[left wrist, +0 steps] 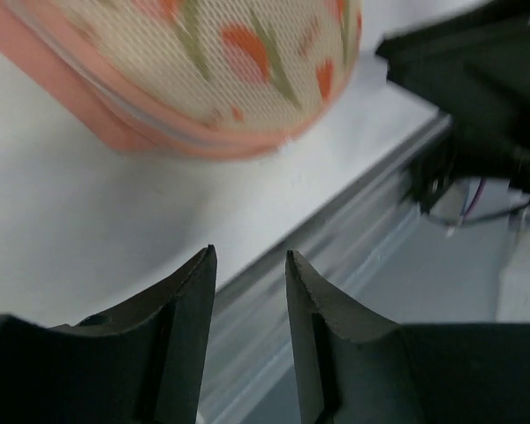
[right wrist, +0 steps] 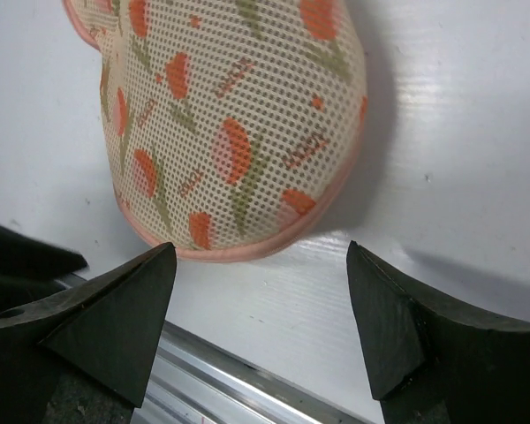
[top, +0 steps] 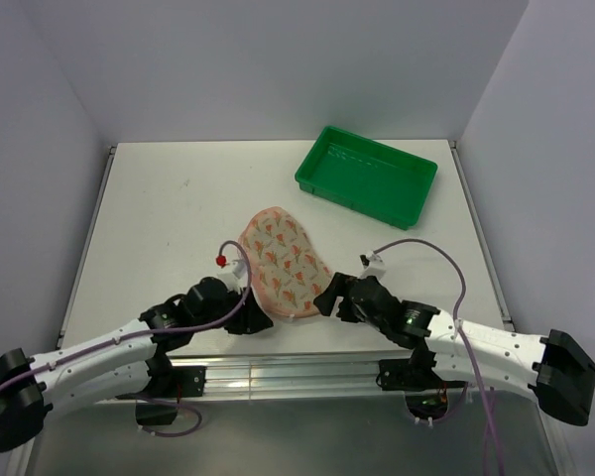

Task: Place the bra in the laundry bag and zip it closed

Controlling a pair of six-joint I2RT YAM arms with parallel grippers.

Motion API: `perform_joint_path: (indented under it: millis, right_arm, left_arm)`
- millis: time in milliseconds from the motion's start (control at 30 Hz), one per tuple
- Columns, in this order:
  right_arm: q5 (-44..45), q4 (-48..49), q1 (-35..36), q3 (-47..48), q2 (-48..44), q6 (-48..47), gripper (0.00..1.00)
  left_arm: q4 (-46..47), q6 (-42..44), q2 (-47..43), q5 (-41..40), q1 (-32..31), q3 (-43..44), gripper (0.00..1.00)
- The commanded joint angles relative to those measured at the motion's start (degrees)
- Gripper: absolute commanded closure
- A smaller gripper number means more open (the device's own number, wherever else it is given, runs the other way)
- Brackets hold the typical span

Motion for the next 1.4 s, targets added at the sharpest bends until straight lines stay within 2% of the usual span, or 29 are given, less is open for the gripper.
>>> perform_joint_path:
  millis: [0, 133, 300, 333, 667, 833, 967, 1133, 1267, 1333, 1367]
  right_arm:
    - [3.33, -3.74, 0.24, -2.14, -3.37, 7.61, 0.15]
    - [-1.24, 4.6, 0.16, -5.76, -0.31, 9.29, 0.17]
    - [-5.03, 9.71, -0.28, -2.68, 7.33, 5.78, 0.25]
    - [-5.12, 10.06, -0.28, -2.42, 7.61, 5.78, 0.26]
    - [-9.07, 18.76, -3.97, -5.05, 8.67, 5.25, 0.35]
    - [-9.77, 19.99, -4.59, -5.14, 8.4, 4.37, 0.36]
    - [-10.3, 21.4, -4.85, -5.14, 9.54, 4.37, 0.41]
    - [-11.44, 24.03, -5.99, -5.75, 10.69, 4.9, 0.41]
    - [-12.23, 25.79, -6.7, -6.2, 11.3, 5.16, 0.43]
    - [-12.5, 26.49, -6.79, -6.28, 11.57, 5.25, 0.45]
    - [-12.67, 26.59, -6.79, -6.2, 12.18, 5.16, 0.46]
  left_arm:
    - [0.91, 2.32, 2.4, 0.0, -5.69, 4.58, 0.56]
    - [5.49, 3.82, 8.63, -2.56, -10.35, 6.26, 0.54]
    - [8.05, 7.24, 18.48, -7.48, -15.63, 11.34, 0.5]
    - [7.61, 7.51, 20.75, -10.88, -16.24, 11.97, 0.5]
    - [10.77, 6.9, 25.26, -22.94, -16.51, 11.36, 0.48]
    - [14.72, 6.99, 26.92, -22.78, -16.51, 9.86, 0.49]
    - [16.39, 7.25, 29.04, -21.46, -16.51, 10.21, 0.53]
    - [16.13, 7.61, 28.86, -20.84, -16.51, 9.95, 0.61]
    - [16.39, 7.6, 28.78, -21.37, -16.51, 9.42, 0.81]
    - [16.48, 7.61, 29.04, -21.72, -16.51, 9.51, 0.86]
    - [16.57, 7.43, 29.04, -21.9, -16.51, 9.51, 0.92]
